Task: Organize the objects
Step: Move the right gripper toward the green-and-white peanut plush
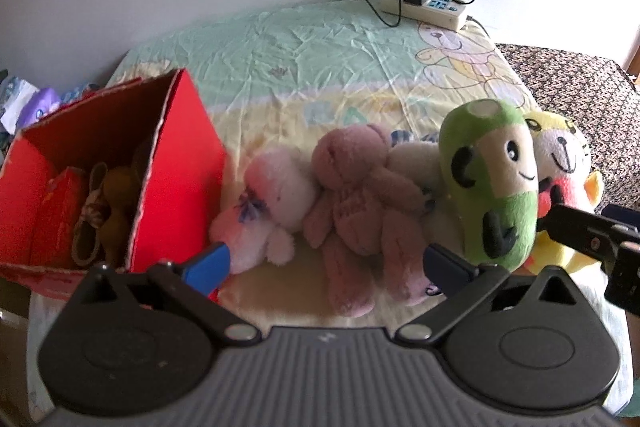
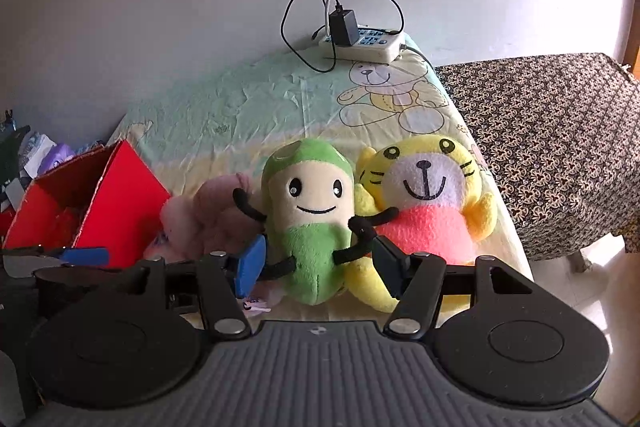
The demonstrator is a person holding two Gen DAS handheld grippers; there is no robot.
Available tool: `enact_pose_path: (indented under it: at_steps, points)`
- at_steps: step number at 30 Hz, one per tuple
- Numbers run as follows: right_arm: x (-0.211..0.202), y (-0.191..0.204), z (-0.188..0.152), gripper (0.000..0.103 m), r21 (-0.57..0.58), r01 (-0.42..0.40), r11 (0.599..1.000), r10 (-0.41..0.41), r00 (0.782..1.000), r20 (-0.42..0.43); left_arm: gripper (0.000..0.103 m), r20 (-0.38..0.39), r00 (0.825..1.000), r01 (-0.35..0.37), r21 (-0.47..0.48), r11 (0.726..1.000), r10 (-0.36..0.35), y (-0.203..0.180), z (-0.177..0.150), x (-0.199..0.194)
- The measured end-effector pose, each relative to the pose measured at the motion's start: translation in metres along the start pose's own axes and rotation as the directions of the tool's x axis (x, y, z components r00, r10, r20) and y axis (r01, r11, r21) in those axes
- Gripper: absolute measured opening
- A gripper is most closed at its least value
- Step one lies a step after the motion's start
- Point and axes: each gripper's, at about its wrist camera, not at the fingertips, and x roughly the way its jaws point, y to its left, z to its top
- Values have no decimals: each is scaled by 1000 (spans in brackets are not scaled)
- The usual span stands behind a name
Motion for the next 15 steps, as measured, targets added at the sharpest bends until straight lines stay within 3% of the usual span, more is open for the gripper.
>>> enact_pose_path:
  at_steps: [15]
  points:
    - [-2, -14, 3, 61, 29, -36, 999, 35, 999, 21, 102, 19, 1000, 5, 24, 1000, -5, -17, 10, -5]
